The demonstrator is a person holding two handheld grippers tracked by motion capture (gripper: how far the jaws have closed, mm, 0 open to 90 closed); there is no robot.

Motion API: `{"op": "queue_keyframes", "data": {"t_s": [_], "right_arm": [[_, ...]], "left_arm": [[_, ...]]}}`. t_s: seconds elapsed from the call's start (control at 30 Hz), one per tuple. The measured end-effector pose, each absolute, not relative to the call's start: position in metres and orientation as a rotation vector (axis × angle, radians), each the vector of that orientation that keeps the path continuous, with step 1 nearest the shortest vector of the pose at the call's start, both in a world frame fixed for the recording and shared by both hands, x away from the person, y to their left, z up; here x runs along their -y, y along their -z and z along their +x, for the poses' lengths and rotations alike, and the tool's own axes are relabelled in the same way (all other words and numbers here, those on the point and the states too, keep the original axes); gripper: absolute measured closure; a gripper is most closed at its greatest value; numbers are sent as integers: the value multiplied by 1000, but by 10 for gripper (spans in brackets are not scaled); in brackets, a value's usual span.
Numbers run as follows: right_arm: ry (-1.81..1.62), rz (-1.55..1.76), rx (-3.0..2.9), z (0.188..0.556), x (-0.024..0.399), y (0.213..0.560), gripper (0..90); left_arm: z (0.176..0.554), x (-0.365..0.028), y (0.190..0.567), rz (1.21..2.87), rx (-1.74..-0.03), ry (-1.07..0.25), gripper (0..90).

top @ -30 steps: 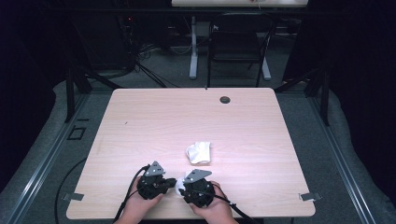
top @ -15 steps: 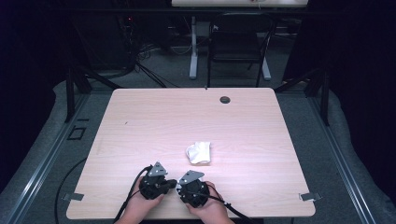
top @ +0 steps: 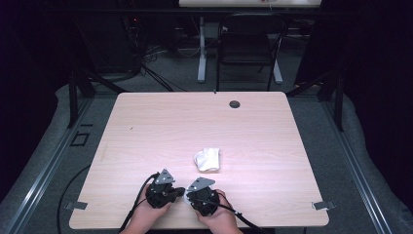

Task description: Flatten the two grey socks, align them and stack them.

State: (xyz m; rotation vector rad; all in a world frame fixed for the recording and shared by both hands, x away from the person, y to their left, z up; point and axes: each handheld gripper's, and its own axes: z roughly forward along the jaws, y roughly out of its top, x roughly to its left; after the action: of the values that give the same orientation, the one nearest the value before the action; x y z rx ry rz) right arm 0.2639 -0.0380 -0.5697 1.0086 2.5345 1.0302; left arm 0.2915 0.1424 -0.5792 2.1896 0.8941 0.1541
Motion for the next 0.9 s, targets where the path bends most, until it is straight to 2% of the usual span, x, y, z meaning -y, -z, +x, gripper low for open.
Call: {"op": "queue_keyframes", "data": {"t_s": [0.3, 0.47, 0.67, 0.9], "right_arm": [[-1169, 1084, -2439, 261, 63, 547, 898], [-1228, 1133, -2349, 261, 95, 524, 899], [-1177, 1170, -2310, 257, 123, 523, 899], [-1031, 1261, -2314, 250, 157, 541, 885]], "left_arm": [[291, -142, 579, 2191, -887, -165, 897], [292, -139, 579, 2197, -887, -180, 897], [294, -140, 579, 2191, -893, -167, 897], [295, -140, 579, 2189, -906, -150, 897]]}}
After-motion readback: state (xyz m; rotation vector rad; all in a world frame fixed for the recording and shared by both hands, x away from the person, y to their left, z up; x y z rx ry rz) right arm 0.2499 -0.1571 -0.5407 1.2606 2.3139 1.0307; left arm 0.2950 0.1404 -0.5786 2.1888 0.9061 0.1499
